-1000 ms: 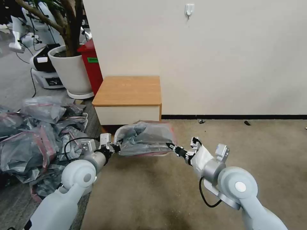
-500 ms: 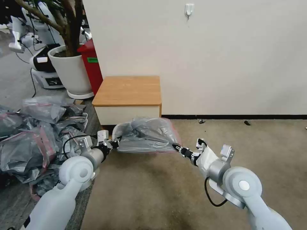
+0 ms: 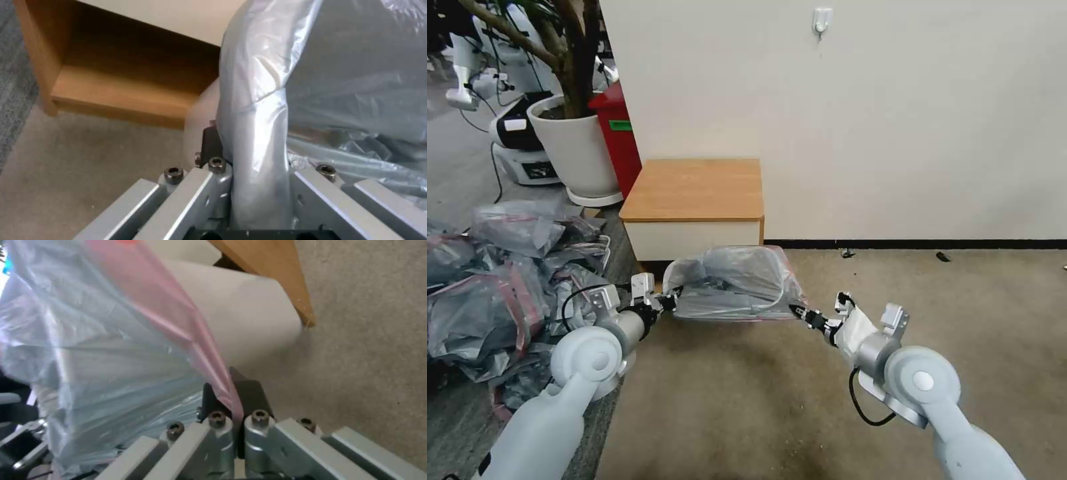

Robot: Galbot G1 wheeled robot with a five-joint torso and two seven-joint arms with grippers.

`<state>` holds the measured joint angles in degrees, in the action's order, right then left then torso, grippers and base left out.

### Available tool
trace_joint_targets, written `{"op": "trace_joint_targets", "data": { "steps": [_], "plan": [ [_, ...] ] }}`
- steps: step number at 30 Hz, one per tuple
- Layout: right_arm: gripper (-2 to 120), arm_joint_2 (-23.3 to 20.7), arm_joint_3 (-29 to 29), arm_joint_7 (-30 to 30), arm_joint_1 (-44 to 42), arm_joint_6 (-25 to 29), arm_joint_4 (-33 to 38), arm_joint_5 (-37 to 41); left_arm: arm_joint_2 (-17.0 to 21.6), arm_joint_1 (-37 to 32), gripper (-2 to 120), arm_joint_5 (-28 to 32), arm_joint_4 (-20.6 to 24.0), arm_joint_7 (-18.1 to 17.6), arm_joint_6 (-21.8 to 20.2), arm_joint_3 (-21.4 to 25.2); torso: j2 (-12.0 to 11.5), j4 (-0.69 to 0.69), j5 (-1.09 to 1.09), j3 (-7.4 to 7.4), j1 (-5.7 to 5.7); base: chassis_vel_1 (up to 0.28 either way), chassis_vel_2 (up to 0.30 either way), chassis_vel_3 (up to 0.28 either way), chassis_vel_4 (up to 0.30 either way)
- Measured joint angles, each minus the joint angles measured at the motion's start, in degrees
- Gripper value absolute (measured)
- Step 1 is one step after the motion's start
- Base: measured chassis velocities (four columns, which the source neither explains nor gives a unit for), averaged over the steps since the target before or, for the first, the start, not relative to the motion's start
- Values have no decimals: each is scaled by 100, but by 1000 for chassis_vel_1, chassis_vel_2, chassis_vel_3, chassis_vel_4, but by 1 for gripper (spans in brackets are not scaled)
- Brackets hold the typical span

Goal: Pick up the garbage bag from the table and place it over the trash can.

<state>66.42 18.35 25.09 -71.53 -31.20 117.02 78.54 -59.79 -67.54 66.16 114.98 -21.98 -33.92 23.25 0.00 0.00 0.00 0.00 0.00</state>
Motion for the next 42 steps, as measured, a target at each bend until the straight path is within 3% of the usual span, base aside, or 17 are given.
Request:
{"op": "trace_joint_targets", "data": {
  "steps": [16,31,42],
  "plan": [
    [0,86,-139,-7,72,84,-364,-381,-105,-108,2,475,183,-159,-250,-67,0,0,0,0,0,0,0,0,0],
    [0,88,-346,-42,195,86,-979,-899,-277,-422,2,872,376,-317,-758,-229,0,0,0,0,0,0,0,0,0],
    [0,57,-459,-43,195,83,-1060,-1155,-291,-379,2,1055,342,-410,-813,-274,0,0,0,0,0,0,0,0,0]
  ]
}}
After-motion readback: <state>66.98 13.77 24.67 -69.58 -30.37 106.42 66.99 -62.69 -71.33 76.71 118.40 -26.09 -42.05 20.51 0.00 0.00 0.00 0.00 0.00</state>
